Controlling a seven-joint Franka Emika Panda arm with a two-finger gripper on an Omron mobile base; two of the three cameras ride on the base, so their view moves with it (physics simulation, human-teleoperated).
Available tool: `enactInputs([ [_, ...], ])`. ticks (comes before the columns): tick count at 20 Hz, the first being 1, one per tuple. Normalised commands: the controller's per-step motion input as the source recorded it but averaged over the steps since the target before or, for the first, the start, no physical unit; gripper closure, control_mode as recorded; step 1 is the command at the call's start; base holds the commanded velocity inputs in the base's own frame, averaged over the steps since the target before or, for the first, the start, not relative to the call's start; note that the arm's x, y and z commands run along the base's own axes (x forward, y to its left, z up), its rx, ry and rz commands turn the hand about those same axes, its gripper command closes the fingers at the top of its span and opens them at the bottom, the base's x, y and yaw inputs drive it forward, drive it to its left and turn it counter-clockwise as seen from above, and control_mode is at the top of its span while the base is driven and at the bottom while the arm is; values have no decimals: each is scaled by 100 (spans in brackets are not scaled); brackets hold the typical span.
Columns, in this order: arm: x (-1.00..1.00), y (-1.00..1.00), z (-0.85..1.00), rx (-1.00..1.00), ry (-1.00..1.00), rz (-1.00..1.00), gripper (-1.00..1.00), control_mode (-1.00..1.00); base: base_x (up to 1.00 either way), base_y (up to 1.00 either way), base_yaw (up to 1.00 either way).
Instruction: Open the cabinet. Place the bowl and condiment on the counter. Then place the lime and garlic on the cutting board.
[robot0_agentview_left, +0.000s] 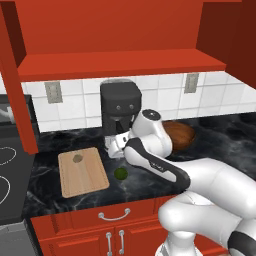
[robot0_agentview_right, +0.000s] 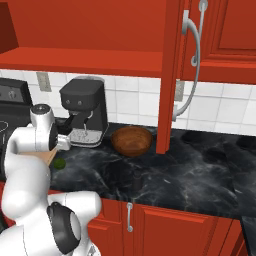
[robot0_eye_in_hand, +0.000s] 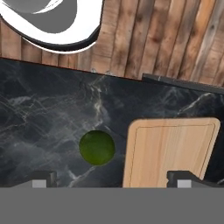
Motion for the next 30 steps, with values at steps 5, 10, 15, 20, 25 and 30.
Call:
enactInputs([
  [5, 19, 0, -6, -5, 0, 6, -100, -100, 0, 0, 0],
  [10, 22, 0, -10, -6, 0, 7, -100, -100, 0, 0, 0],
  [15, 3, 0, -4, -1, 10, 9, -100, -100, 0, 0, 0],
  [20, -5, 0, 0, 0, 22, 5, -100, -100, 0, 0, 0],
  [25, 0, 0, -1, -2, 10, 2, -100, -100, 0, 0, 0],
  [30, 0, 3, -11, -8, 0, 0, -100, -100, 0, 0, 0],
])
